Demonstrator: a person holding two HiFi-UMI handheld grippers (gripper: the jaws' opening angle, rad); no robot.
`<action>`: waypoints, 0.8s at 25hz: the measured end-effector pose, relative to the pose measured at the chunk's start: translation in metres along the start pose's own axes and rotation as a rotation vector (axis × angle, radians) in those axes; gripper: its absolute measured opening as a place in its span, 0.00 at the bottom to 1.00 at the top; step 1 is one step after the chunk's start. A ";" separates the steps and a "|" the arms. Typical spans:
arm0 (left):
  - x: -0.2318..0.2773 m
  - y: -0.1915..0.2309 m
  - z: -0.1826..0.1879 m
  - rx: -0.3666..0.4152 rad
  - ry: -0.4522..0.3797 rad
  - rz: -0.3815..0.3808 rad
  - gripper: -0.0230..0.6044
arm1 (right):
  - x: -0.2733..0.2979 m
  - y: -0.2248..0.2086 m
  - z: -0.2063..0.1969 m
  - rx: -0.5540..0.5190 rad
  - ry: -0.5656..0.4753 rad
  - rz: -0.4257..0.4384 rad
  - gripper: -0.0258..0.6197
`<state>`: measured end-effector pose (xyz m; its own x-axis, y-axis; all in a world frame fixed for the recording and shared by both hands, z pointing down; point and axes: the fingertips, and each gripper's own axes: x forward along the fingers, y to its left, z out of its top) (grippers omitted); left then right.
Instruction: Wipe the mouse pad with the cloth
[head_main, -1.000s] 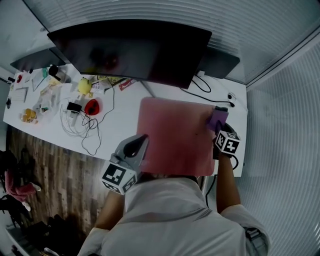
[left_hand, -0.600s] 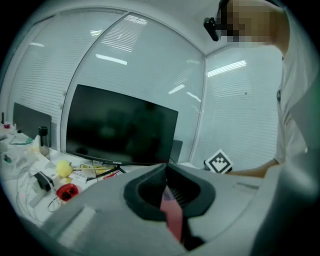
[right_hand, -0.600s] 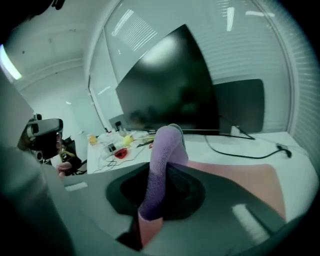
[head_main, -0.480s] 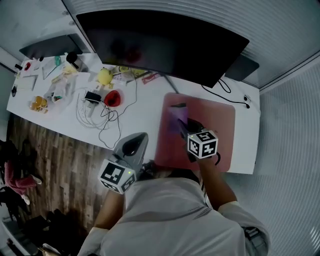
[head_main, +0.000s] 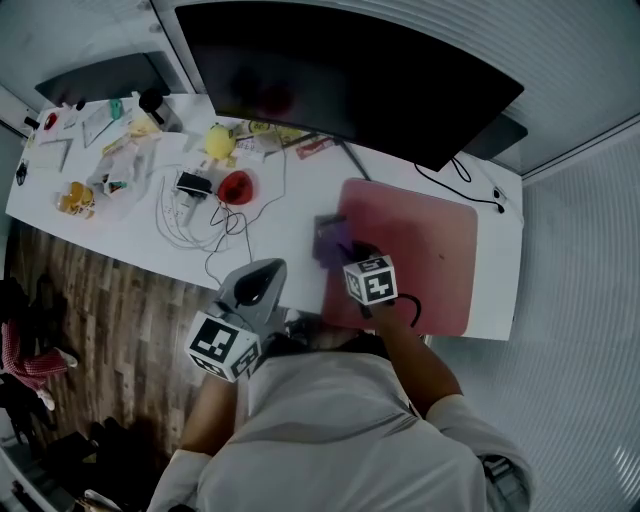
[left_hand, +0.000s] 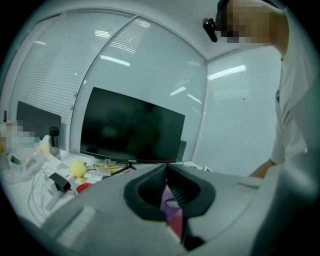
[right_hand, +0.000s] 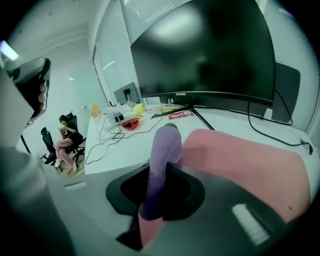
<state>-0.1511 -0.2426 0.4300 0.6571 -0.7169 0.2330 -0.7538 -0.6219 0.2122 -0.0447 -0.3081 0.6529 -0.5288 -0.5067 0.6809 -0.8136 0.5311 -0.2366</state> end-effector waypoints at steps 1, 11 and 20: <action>0.003 -0.004 0.000 0.000 0.000 0.001 0.04 | -0.003 -0.011 -0.007 0.015 0.010 -0.014 0.12; 0.091 -0.111 -0.012 0.004 0.029 -0.066 0.04 | -0.088 -0.147 -0.081 0.115 0.008 -0.140 0.12; 0.148 -0.212 -0.031 0.008 0.035 -0.109 0.04 | -0.195 -0.282 -0.162 0.165 0.019 -0.306 0.12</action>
<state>0.1065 -0.2068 0.4493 0.7346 -0.6337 0.2424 -0.6781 -0.6978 0.2308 0.3268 -0.2489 0.6994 -0.2513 -0.6119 0.7499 -0.9626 0.2389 -0.1276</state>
